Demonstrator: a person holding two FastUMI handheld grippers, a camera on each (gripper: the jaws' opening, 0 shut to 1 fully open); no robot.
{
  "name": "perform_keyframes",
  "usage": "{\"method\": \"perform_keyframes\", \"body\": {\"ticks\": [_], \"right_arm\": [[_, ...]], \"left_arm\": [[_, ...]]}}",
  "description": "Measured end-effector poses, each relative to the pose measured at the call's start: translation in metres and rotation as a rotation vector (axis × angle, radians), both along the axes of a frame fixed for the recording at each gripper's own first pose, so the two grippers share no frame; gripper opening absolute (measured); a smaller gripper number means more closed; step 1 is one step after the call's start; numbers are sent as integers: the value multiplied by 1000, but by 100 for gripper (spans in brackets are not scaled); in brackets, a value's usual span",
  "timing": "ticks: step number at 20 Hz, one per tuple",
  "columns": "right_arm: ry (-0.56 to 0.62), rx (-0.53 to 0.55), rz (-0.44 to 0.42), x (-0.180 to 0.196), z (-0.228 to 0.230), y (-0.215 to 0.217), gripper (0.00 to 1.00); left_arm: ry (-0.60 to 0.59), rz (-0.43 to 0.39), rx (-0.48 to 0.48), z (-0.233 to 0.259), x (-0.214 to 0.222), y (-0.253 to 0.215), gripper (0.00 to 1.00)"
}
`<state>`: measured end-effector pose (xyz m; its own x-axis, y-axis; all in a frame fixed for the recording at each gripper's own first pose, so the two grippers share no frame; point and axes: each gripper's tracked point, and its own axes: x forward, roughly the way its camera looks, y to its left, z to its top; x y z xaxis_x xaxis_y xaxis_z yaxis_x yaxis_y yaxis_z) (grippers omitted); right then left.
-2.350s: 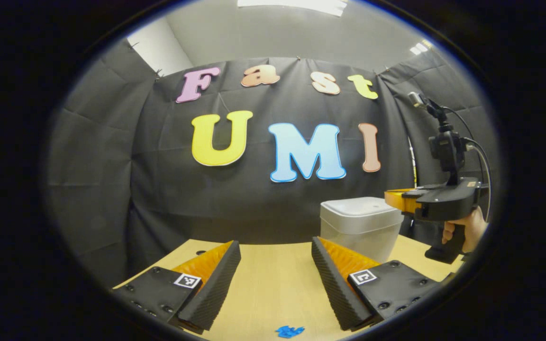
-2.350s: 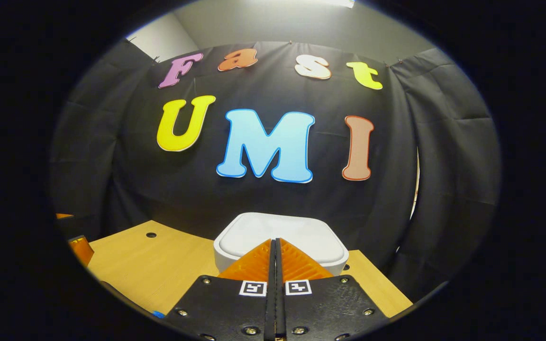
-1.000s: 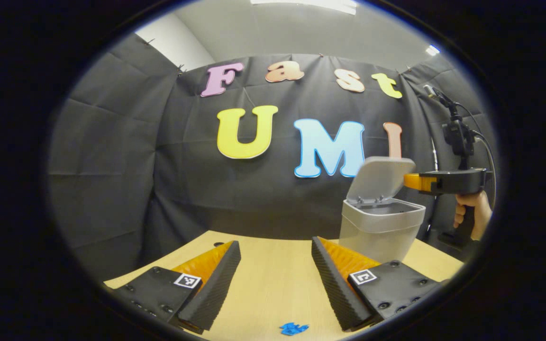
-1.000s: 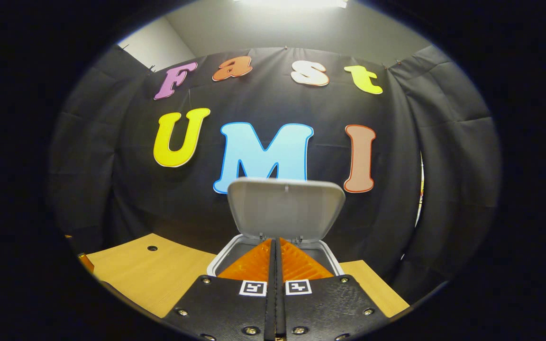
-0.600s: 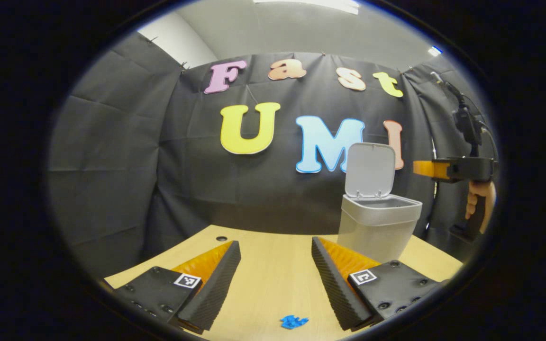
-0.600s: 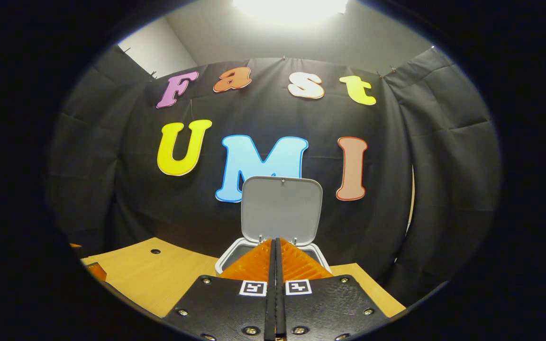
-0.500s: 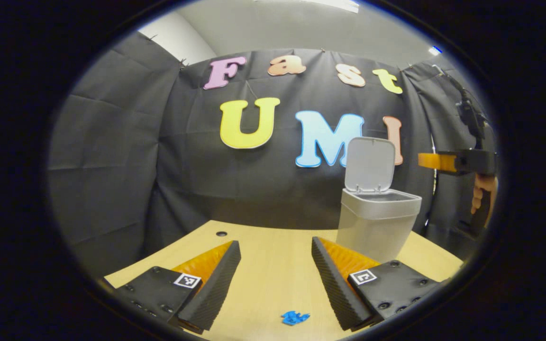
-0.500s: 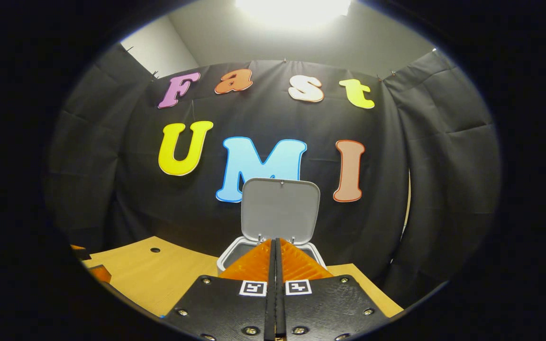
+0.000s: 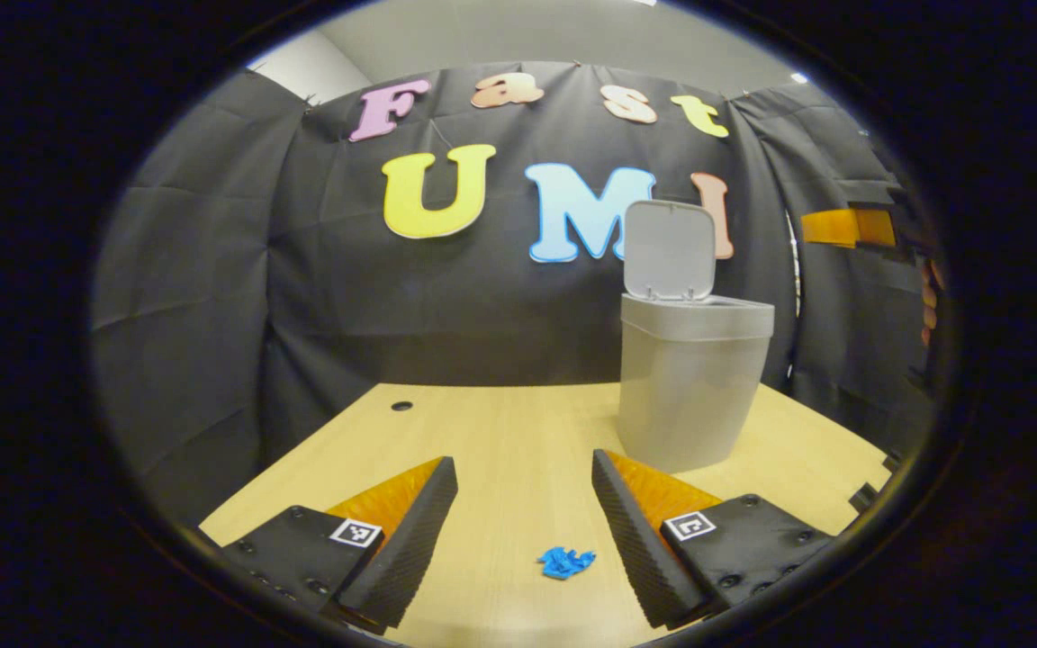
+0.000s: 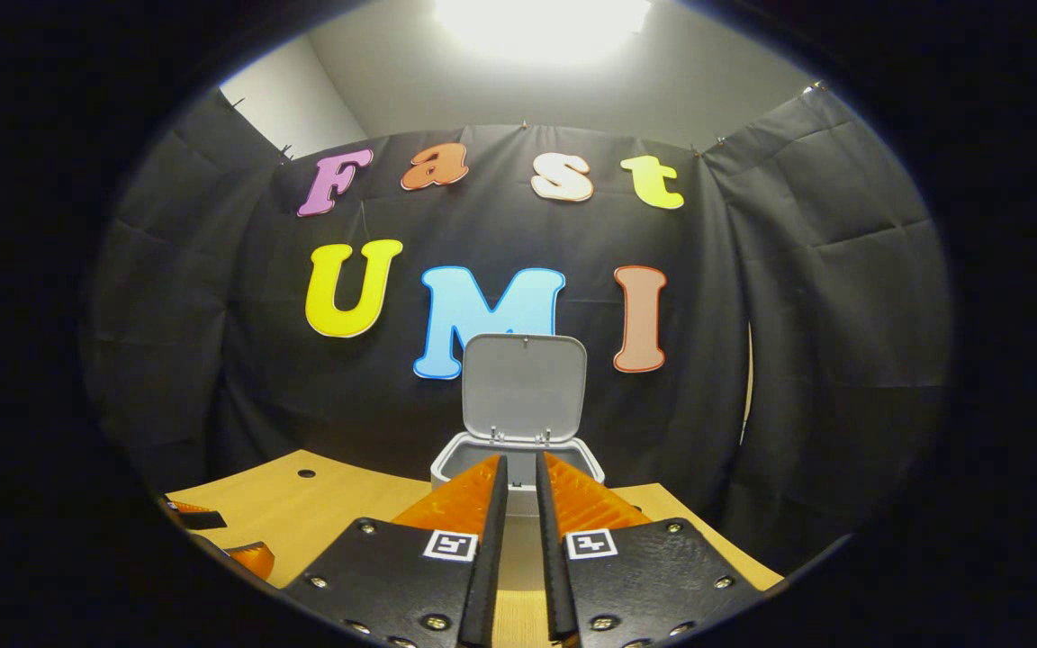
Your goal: Press the lid of the desktop garbage bin to open it, pick up the crumpled paper on the desktop and throw it into the bin, then pick up the pop can on the desktop and drop it into the bin, and finally close the garbage bin lid.
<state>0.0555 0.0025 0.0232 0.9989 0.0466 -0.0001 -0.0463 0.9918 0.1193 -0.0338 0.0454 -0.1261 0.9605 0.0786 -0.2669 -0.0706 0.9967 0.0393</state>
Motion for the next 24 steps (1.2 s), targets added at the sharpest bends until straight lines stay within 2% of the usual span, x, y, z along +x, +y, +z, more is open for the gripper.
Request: {"method": "perform_keyframes", "body": {"ticks": [1, 3, 4, 5, 6, 7, 8, 9, 10, 11, 14, 20, 24], "right_arm": [[10, -6, -5, -5, -3, -1, 27], [27, -15, -14, -15, -10, -3, 29], [30, -14, -18, -20, -12, -4, 34], [32, -12, -19, -24, -12, -5, 40], [34, -11, -25, -27, -13, -5, 50], [37, -10, -26, -29, -14, -6, 52], [41, -9, -24, -32, -15, -6, 58], [46, -11, -27, -34, -16, -6, 64], [47, -14, -40, -34, -16, -9, 77], [51, -17, -45, -35, -17, -12, 77], [51, -21, -57, -44, -18, -15, 95], [63, -82, -94, -59, -24, -27, 95], [95, -91, -89, -63, -36, -28, 95]], "left_arm": [[19, -16, -7, -9, 0, -2, 100], [66, -47, -32, -31, 0, -10, 100], [84, -59, -38, -38, 1, -13, 100], [103, -72, -40, -45, 2, -16, 100], [120, -80, -35, -51, 4, -19, 98], [137, -86, -31, -58, 6, -20, 95], [152, -92, -28, -64, 8, -21, 100], [165, -94, -28, -72, 9, -22, 100], [178, -97, -30, -78, 10, -23, 100], [189, -99, -33, -85, 12, -25, 99], [226, -102, -45, -107, 17, -29, 98], [332, -71, -106, -157, 25, -25, 99], [394, -52, -113, -188, 27, -22, 100]]}}
